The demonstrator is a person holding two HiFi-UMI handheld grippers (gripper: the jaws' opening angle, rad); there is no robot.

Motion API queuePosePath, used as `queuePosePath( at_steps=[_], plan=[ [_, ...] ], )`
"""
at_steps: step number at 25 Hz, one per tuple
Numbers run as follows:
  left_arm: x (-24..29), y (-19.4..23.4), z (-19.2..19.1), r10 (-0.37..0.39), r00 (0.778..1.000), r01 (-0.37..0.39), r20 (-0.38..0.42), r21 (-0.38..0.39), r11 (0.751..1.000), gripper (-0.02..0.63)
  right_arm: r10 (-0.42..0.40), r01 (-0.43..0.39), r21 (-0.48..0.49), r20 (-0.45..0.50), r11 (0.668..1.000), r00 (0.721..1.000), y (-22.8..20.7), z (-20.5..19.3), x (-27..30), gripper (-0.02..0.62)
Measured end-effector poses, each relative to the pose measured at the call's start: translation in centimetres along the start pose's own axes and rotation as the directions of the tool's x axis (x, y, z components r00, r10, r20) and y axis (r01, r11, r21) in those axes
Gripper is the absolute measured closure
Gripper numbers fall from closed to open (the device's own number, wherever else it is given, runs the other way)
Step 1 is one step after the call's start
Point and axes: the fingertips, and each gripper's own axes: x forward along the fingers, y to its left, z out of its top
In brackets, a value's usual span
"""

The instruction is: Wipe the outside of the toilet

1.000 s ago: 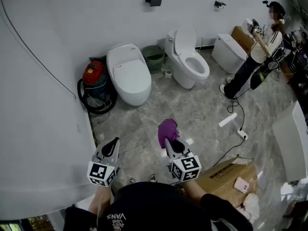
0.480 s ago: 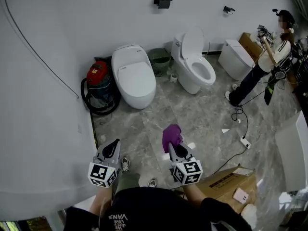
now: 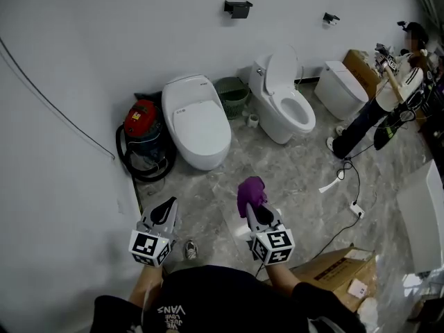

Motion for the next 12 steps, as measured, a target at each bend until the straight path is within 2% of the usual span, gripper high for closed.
queuePosePath(
  at_steps=[6,12],
  plan=[
    [1.6,6.4,0.2,-0.024,1.000,0.024,0.002,0.006,1.000,0.598,-0.030,0.030,0.008,0.007,1.000,1.000,2.3,1.1,5.2,0.548],
    [3.1,10.5,0.2,-0.056,0.998,0.056,0.004,0.000,0.998,0.598,-0.057,0.058,0.026,-0.031,0.998,0.998,3.4,1.1,9.2,0.548]
  ],
)
